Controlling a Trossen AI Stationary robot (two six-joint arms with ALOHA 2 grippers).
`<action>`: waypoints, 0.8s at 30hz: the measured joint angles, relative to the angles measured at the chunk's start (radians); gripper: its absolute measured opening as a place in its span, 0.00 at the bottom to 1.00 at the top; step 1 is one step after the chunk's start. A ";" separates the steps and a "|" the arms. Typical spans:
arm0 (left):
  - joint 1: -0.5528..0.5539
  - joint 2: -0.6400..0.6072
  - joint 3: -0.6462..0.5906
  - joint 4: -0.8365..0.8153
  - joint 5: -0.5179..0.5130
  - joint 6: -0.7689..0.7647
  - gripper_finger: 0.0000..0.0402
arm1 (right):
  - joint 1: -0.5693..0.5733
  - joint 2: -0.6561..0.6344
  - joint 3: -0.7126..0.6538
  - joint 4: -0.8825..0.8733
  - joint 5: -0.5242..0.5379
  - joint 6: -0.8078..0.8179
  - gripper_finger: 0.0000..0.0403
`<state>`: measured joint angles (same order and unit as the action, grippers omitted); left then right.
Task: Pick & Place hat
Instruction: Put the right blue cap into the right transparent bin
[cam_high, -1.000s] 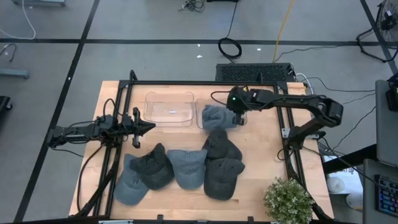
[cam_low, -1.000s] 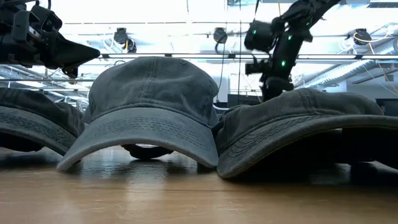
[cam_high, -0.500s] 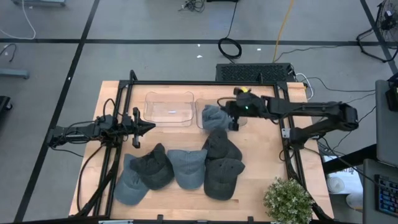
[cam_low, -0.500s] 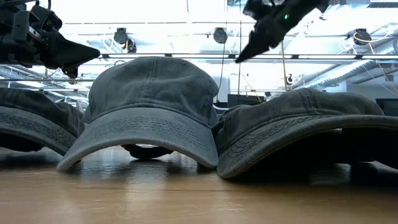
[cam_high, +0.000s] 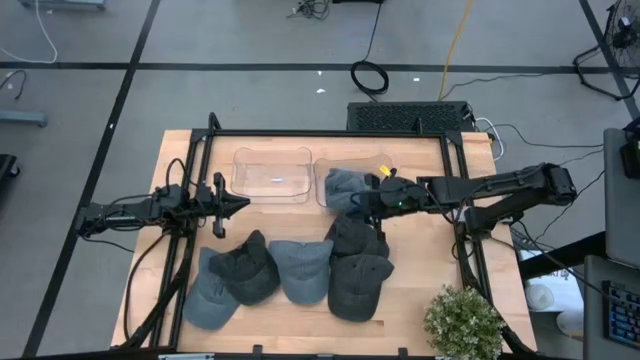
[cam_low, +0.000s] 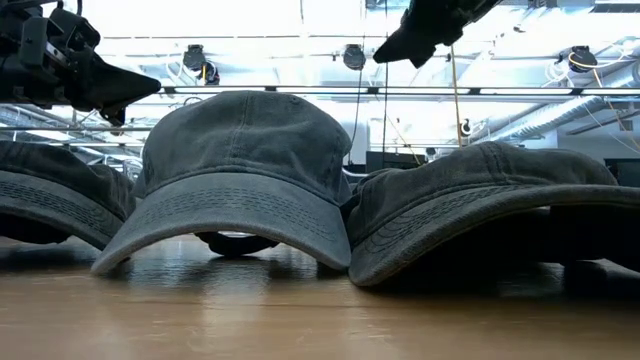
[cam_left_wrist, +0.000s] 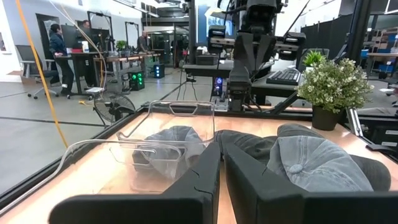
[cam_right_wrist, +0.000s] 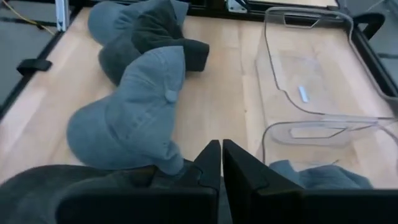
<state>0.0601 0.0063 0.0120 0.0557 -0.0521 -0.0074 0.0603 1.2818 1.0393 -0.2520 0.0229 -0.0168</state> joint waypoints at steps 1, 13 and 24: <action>0.000 0.000 0.000 0.000 0.000 0.000 0.08 | 0.007 -0.002 0.000 0.000 0.000 0.014 0.01; 0.000 0.000 0.000 0.000 0.000 0.000 0.08 | 0.120 -0.008 -0.114 0.320 -0.002 -0.022 0.01; 0.000 0.000 0.000 0.000 0.000 0.000 0.08 | 0.251 -0.008 -0.355 0.808 -0.002 0.052 0.00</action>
<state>0.0602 0.0063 0.0120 0.0555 -0.0521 -0.0074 0.3108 1.2738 0.6848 0.5565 0.0206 0.0353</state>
